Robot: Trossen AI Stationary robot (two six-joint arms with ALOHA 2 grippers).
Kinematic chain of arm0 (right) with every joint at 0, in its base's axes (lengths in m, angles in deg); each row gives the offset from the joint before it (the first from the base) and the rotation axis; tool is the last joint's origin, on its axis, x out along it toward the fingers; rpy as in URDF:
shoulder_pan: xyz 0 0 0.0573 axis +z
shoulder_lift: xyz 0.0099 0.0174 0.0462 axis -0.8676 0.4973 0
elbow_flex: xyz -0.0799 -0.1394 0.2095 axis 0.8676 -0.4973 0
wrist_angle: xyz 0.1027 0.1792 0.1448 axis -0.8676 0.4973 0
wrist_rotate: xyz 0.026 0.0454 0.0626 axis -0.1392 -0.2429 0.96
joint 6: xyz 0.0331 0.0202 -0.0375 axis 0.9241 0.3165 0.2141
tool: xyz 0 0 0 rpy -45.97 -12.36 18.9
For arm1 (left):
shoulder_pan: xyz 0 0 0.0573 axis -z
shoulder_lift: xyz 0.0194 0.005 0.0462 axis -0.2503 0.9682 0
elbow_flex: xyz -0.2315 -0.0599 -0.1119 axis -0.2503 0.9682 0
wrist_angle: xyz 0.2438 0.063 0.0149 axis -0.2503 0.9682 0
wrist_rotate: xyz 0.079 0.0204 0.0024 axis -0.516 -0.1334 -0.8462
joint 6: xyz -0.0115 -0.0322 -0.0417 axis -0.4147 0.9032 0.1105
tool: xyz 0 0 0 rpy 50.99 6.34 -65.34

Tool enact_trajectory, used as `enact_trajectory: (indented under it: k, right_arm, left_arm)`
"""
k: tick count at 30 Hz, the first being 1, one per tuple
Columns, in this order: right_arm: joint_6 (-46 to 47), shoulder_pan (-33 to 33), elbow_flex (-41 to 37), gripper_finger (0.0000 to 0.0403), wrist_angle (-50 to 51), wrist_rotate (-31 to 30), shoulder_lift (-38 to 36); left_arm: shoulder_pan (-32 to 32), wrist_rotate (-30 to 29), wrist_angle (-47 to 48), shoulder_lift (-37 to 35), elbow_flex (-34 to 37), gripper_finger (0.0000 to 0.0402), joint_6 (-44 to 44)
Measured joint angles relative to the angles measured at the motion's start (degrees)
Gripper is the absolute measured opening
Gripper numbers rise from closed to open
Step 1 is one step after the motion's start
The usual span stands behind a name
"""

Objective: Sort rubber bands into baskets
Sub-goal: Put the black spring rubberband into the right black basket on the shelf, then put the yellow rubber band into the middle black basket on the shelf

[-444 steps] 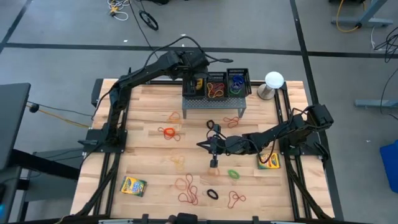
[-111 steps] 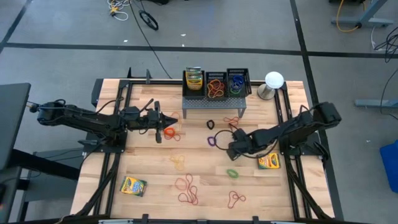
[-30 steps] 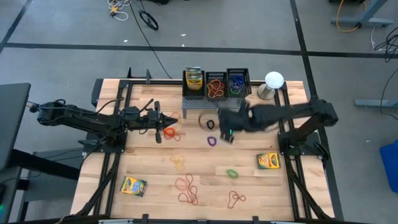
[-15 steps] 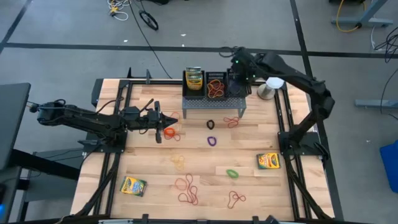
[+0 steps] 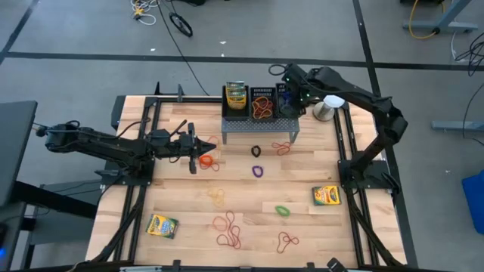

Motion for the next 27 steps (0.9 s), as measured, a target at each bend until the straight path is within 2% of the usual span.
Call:
enact_trajectory:
  k: [7, 11, 14, 22, 27]
  right_arm:
    - [0.0, 0.6, 5.1, 0.0151, 2.3, -3.6, -0.3]
    - [-1.2, 3.7, 7.3, 0.0167, 3.8, -2.2, -1.9]
    - [-1.2, 8.7, 5.5, 0.0141, 2.2, -2.9, -5.2]
    - [5.5, 25.1, -9.4, 0.0011, -10.4, -6.0, -16.2]
    - [13.5, 34.7, -22.2, 0.0025, -21.0, -10.5, -21.7]
  left_arm:
    - [0.0, 0.0, 0.0, 0.0, 0.0, 0.0013, 0.0]
    - [0.0, 0.0, 0.0, 0.0, 0.0, 0.0013, 0.0]
    - [0.0, 0.0, 0.0, 0.0, 0.0, 0.0013, 0.0]
    - [0.0, 0.0, 0.0, 0.0, 0.0, 0.0013, 0.0]
    - [0.0, 0.0, 0.0, 0.0, 0.0, 0.0013, 0.0]
